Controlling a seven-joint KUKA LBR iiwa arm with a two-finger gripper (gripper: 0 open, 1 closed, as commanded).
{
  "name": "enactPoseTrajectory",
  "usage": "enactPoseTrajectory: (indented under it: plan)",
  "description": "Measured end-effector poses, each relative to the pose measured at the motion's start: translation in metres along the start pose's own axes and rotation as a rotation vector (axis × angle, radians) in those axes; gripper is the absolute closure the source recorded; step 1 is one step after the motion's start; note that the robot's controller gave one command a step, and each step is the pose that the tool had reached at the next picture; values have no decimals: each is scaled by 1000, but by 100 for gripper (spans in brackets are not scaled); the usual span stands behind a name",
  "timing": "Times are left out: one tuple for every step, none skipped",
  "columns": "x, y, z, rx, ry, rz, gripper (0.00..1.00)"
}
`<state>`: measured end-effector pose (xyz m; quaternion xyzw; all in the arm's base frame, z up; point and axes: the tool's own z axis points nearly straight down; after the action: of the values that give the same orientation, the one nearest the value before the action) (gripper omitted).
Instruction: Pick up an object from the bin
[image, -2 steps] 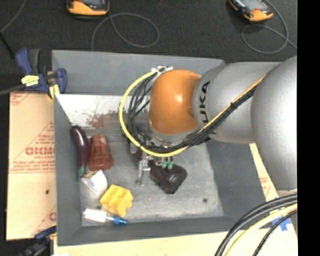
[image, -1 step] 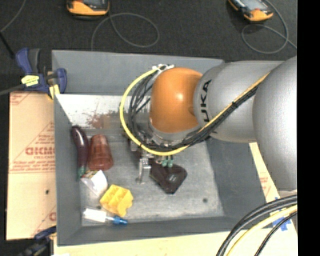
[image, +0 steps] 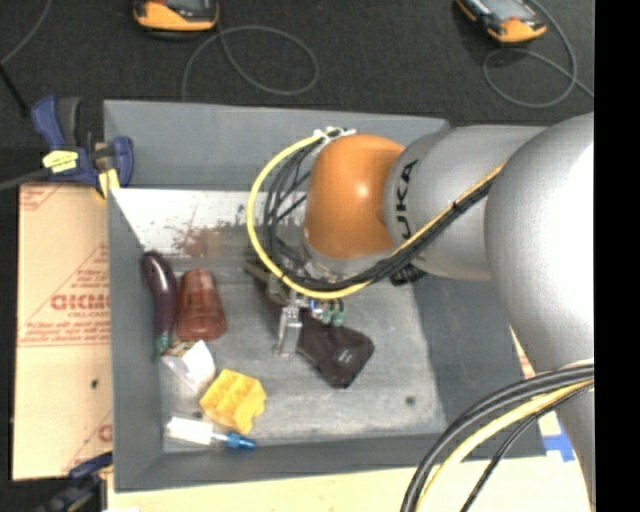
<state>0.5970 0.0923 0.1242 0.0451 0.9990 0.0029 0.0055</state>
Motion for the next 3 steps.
enactPoseTrajectory:
  plan:
    - [-19, -38, 54, 2, 3, 142, 0]
    - [-28, -29, 53, 1, -1, 144, 0]
    - [-24, -35, 52, 0, -3, 142, 0]
